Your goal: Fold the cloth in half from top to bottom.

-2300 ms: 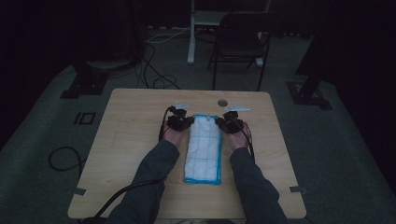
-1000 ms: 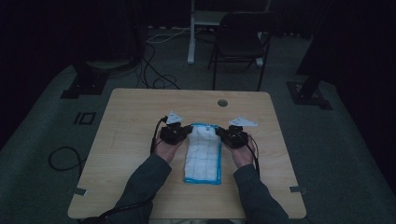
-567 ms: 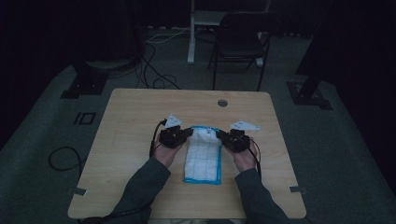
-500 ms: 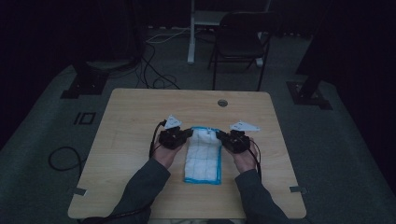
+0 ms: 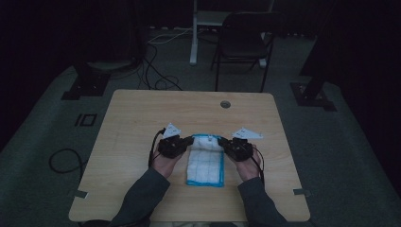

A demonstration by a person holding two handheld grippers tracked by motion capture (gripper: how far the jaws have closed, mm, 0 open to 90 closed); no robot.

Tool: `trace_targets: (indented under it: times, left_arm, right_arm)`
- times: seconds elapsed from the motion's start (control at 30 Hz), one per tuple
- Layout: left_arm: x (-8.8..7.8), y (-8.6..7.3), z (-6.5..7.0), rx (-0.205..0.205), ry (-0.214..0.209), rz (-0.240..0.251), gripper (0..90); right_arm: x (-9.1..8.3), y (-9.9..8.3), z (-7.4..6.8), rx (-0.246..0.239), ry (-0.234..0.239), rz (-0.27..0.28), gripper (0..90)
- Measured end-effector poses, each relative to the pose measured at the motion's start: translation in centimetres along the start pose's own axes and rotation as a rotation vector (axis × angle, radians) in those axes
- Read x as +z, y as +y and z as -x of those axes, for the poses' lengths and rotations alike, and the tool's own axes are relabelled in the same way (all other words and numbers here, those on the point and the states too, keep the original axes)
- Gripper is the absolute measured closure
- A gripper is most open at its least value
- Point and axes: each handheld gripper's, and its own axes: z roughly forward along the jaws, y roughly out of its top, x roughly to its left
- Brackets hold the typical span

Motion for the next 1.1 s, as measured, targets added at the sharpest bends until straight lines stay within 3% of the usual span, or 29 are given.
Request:
trace_targets:
  times: [0.37, 1.1]
  left_arm:
    - [-0.3, -1.6, 0.5, -0.026, -0.013, 0.001, 86.8]
    - [-1.1, -3.2, 0.9, -0.027, -0.024, -0.008, 86.8]
  right_arm:
    - [-0.4, -1.6, -0.5, 0.019, 0.018, -0.004, 85.0]
    - [-0.6, -3.3, -1.5, 0.026, 0.045, -0.01, 85.0]
